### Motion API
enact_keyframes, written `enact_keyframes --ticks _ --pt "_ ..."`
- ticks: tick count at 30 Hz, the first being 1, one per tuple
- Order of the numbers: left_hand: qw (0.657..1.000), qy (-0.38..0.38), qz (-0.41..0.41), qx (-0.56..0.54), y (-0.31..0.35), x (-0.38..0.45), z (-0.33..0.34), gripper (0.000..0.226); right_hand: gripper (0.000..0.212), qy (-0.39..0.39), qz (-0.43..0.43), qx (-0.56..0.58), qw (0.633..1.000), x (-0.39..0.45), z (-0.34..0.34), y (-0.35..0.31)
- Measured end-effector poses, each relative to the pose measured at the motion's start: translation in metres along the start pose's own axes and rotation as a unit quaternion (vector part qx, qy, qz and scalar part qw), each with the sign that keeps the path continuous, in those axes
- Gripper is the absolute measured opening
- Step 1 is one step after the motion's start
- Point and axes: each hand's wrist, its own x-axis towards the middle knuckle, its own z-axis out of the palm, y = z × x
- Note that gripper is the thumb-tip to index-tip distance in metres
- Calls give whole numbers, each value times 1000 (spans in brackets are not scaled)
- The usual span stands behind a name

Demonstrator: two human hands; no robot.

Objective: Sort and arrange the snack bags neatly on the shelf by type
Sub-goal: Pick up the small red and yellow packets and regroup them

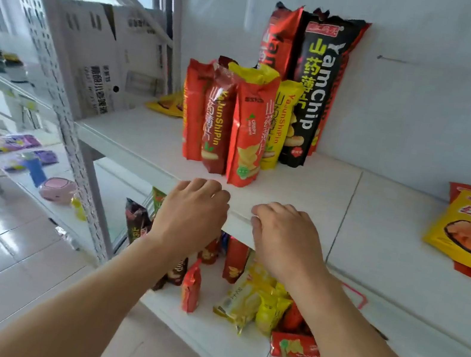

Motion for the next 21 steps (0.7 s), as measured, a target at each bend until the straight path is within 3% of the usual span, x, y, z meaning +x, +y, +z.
enact_keyframes --ticks 10,16,21 --pt "999 -24 -28 29 -144 -33 -16 15 25 2 -32 20 999 66 39 -135" --pt "996 -14 -64 52 -219 -13 11 10 27 11 -56 48 997 136 69 -175" --pt "992 -25 -111 47 -281 26 54 12 32 6 -22 108 994 212 102 -186"
